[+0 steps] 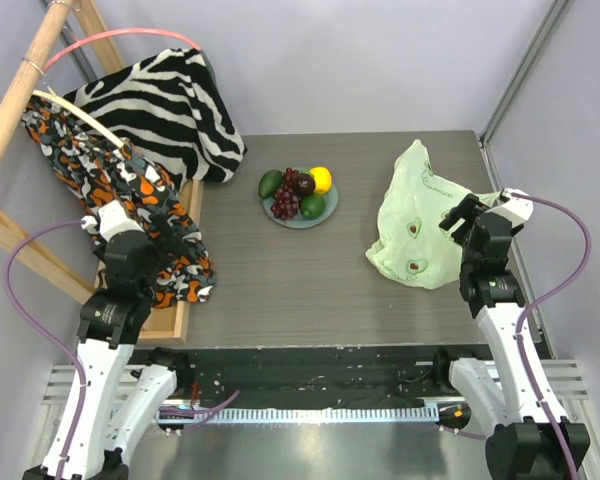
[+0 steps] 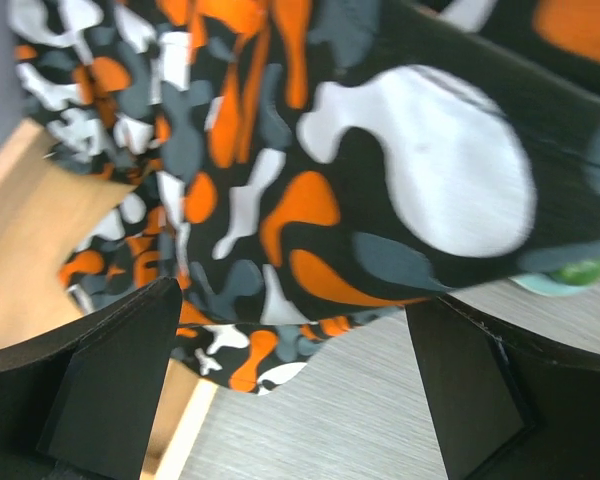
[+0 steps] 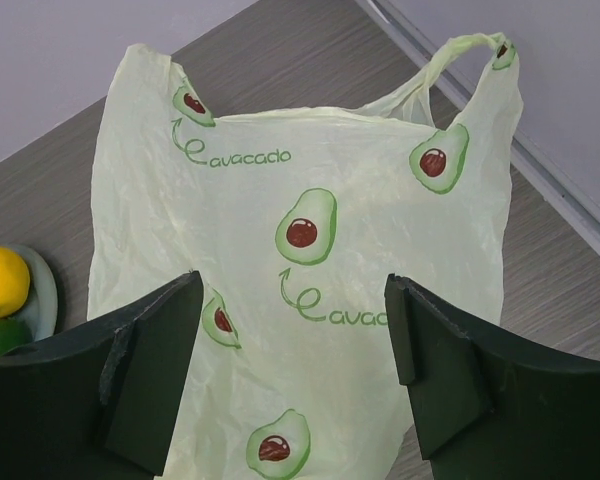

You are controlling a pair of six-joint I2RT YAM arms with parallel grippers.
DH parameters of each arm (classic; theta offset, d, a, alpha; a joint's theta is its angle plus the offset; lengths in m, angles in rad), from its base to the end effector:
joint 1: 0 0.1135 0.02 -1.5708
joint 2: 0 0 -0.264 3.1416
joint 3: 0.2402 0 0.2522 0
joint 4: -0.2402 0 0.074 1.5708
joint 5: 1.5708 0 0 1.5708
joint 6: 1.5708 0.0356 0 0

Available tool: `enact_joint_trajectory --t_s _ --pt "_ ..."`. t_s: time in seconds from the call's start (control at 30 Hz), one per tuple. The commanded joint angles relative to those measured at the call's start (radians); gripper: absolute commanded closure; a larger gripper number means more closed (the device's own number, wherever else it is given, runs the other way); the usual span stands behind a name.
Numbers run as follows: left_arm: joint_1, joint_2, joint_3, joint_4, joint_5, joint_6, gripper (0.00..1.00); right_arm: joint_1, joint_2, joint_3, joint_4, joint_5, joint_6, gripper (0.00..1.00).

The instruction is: Place the fruits into the plastic bag

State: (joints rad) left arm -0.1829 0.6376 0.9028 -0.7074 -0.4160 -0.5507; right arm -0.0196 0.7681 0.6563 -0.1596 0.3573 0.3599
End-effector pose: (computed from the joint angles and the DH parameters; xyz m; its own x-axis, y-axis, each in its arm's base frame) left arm 0.1254 -0.0086 0.3472 -0.2577 -0.4391 -0.8607 -0.3845 0.8638 -0.3256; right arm 0.1834 -0.0160 0.3004 -0.1257 0.3325 -0.9347 0.4269 0.8686 0.2515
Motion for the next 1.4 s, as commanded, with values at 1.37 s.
enact_joint_trajectory --t_s 1.37 --pt "-0.316 0.246 -0.01 0.257 0.231 0.042 0.07 0.383 0.861 0.75 -0.531 0.092 0.108 0.27"
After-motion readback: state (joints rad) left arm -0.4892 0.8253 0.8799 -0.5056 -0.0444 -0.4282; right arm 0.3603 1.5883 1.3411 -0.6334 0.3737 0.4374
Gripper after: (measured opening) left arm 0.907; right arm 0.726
